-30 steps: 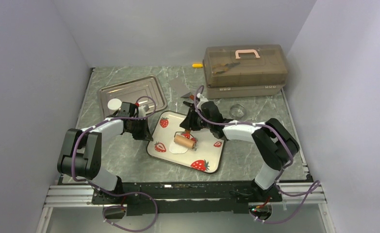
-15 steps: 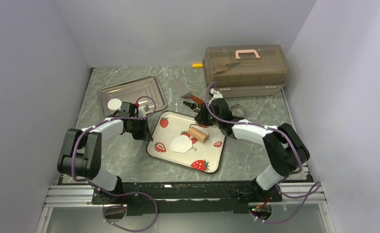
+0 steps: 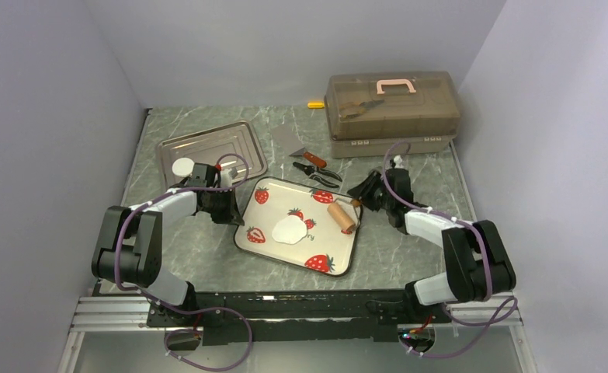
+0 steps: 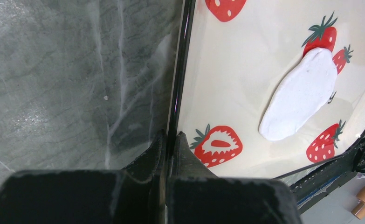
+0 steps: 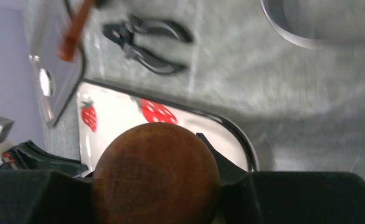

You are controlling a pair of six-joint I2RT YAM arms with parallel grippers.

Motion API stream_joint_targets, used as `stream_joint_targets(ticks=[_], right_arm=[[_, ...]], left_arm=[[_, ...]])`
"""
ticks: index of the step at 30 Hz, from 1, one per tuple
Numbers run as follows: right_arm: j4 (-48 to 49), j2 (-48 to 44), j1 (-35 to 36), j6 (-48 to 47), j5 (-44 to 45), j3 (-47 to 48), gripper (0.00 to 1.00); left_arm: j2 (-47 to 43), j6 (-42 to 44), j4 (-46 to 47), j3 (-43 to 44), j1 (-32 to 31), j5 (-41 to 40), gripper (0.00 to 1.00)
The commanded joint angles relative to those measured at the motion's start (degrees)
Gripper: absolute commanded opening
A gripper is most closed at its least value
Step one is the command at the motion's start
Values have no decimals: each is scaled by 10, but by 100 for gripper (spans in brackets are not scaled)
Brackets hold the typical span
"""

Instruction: Roll out the dumpling wrappers from the dough

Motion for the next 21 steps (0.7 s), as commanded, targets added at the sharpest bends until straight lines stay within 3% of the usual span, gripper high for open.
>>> stream_joint_targets(ticks=[1,3,5,9,10,11,15,21], right_arm=[[85,33,-2,106,-65,-36,0],[79,39,-3,119,-63,-44,0],[62,35,-6,125,-43,-55,8],[15,9,-24,120,-3,-68,45],[1,-3,-27,113,6,-67,69],[-19,-18,-29,105,22,-59,83],[-112,-72,-31,49,87,-26,89],[-205,-103,-50,-41,164,40,91]], left_arm=[[-12,-13,19,-7,9,-43,0],[-16,-15,21,-10,10,-45,0],[-20,-15,22,-11,10,-47,0],[-20,-20,19,-9,11,-64,4],[-21,-20,17,-7,11,-67,8],[-22,-19,15,-6,11,-70,14],[-37,-10,21,-4,12,-51,37],[-57,1,7,22,12,-22,49]])
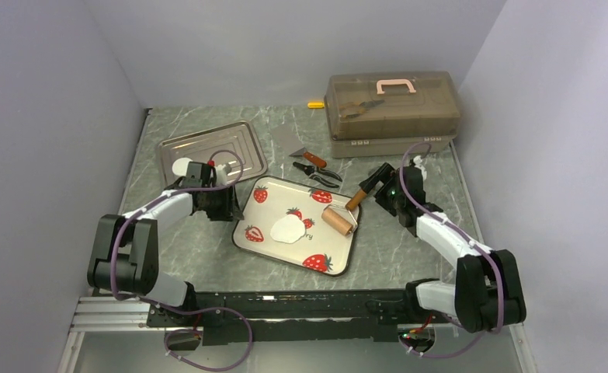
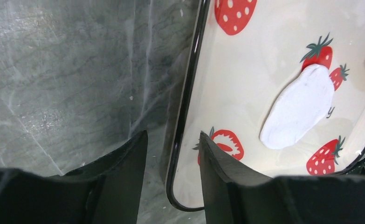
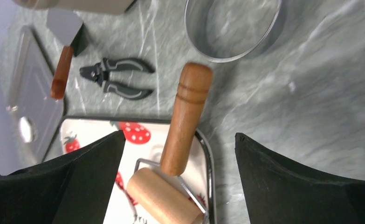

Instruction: Roll out the dumpling wrappers from the dough

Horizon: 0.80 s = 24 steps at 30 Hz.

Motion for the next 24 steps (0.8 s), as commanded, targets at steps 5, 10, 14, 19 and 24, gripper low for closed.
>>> stream_joint_targets(ticks=[5,10,14,19,24], right_arm=[[-144,44,-51,-179,121,155,88],[-192,177,-95,-246,95,259,77],[-203,259,-95,-271,82,313,67],[-187,307,-96,-257,46,316,52],[-197,303,-95,-266,80,311,0]], left_arm=[[-40,26,-6,40,1,27,53],[-51,69,-24,76,1,32,75],[-71,91,-31,79,1,16,87],[-80,99,-31,74,1,13,87],[-80,99,-35,78,1,9,86]])
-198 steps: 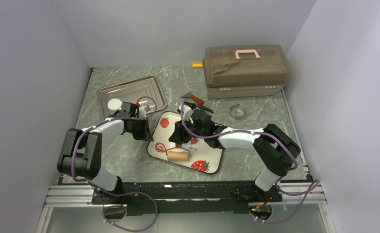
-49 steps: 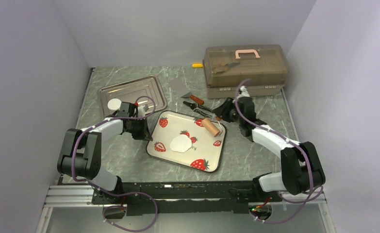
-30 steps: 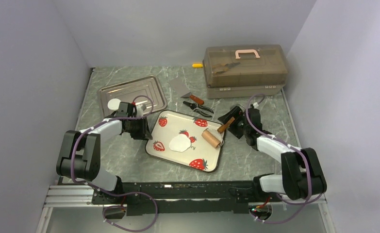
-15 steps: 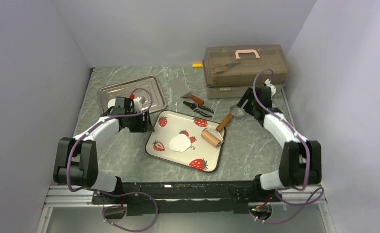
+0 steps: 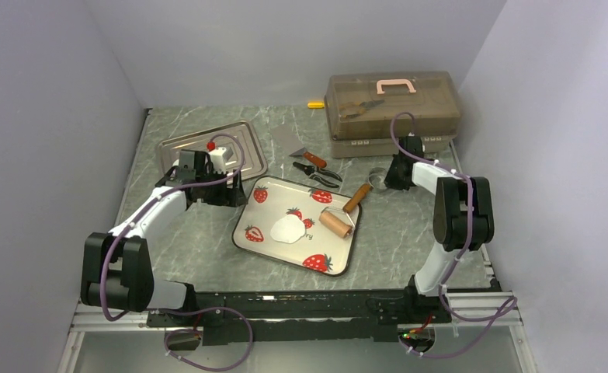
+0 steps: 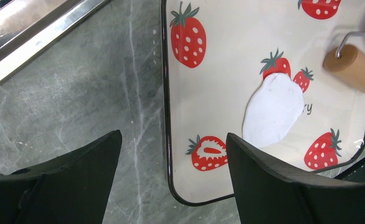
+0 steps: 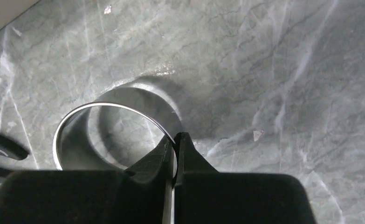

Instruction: Roll out the dumpling wrappers from the dough

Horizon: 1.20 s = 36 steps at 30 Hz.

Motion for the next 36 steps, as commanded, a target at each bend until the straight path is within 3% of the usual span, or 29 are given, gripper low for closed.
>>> stream_joint_targets(ticks=[1,6,11,16,20,26,30,36], right_arm=[[-17,-32,4,-22,42,16,0],[-96,-121,56,-88,150,68,0],[-181,-184,161,-127,252,120,0],[-219,-189,304,-48,141,148,0],[-152,-178,349,27,11,103,0],[-151,-136,408,57,3,107,0],[-160,-91,439,99,-5,124,0],[-141,-76,454,129,-14,123,0]], left_arm=[[-14,13,-5,18,1,-3,85],[-13,26,-22,37,1,-11,82],[-22,43,-54,75,0,42,81],[-27,48,-71,96,-13,94,82],[-26,76,-72,96,-46,92,83],[-16,74,-70,118,-105,111,86],[12,78,-79,159,-166,54,86],[35,75,-49,166,-195,15,86]])
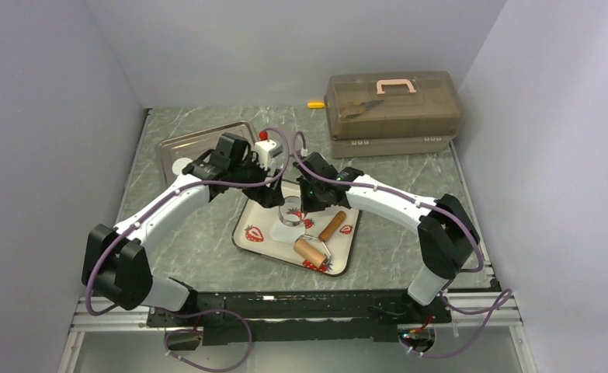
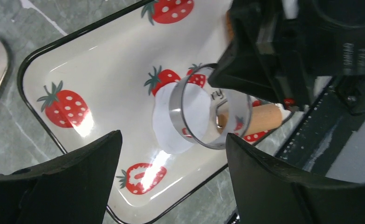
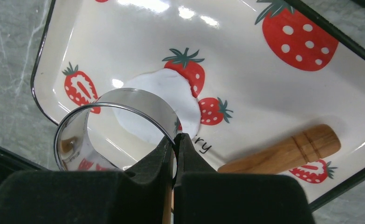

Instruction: Roll out the dumpling wrappers from the dough

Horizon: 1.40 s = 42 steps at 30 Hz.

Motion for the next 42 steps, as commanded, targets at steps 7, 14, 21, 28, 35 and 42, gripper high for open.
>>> stream_joint_targets(ticks=[7,14,21,28,35,42], right_arm=[[54,-20,16,71,-16,16,0],[49,-38,8,59,-21,12,6],[-70,-99,-10,54,75,20,100],[-78,-162,-26,149,72,-133,100],[-42,-126,-33,187,128,-167,90],[19,-70,-49,180,117,-163,83]], left_arm=[[40,58,27,11,-68,-165,75],[46,70,17,23,-85,-231,0],[23,70,35,-11,-85,-269,0],[8,74,40,-21,-83,-271,0],[-5,70,45,-33,-79,-248,0],[-12,71,46,-34,-68,-230,0]])
